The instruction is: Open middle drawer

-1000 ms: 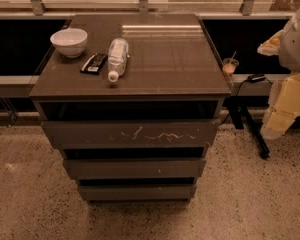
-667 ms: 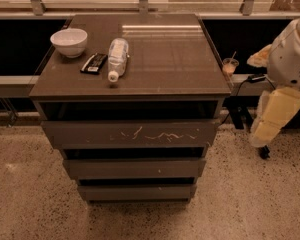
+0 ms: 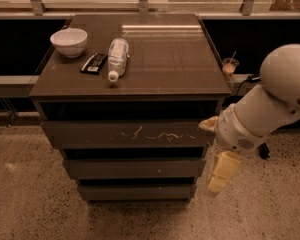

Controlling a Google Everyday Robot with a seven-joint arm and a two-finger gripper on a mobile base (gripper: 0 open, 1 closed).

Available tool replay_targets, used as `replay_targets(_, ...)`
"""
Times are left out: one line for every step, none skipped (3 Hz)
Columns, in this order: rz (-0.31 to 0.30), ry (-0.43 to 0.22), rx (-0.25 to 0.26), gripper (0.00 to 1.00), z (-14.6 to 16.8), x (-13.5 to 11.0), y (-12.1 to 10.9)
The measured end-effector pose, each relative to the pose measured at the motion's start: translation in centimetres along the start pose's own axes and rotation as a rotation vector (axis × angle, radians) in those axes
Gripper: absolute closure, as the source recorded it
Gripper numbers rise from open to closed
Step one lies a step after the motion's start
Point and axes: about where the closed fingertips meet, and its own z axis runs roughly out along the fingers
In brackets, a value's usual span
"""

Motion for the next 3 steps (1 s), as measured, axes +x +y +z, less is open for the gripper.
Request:
replay_targets(0.002, 0.004, -0.015, 0.0, 0.7, 0.2, 0.3)
replay_targets(-0.007, 0.003, -0.023, 0.0, 1.1, -0.1, 0.3)
replay_targets(-0.016, -0.02, -0.004, 0.0, 3.0, -0.2, -0.3)
